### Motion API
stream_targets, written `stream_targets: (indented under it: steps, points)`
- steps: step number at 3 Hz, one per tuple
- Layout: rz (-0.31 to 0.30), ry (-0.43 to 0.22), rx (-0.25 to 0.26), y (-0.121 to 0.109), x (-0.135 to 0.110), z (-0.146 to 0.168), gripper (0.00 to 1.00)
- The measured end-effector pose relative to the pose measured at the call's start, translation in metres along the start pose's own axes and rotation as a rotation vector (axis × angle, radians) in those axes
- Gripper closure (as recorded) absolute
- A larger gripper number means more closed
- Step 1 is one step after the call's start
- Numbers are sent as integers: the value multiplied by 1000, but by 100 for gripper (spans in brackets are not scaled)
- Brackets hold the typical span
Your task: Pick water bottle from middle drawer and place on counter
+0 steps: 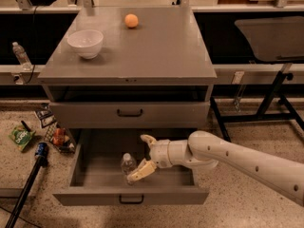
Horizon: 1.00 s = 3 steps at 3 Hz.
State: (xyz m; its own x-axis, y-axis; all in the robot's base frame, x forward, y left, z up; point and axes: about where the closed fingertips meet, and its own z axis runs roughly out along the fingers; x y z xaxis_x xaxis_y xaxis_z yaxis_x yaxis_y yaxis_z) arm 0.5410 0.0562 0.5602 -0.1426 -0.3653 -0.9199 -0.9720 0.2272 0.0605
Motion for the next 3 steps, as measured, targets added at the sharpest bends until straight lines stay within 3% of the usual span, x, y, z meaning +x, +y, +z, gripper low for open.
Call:
stream_targets:
  steps: [3]
  points:
    - [27,-62,-32,-11,35,51,0]
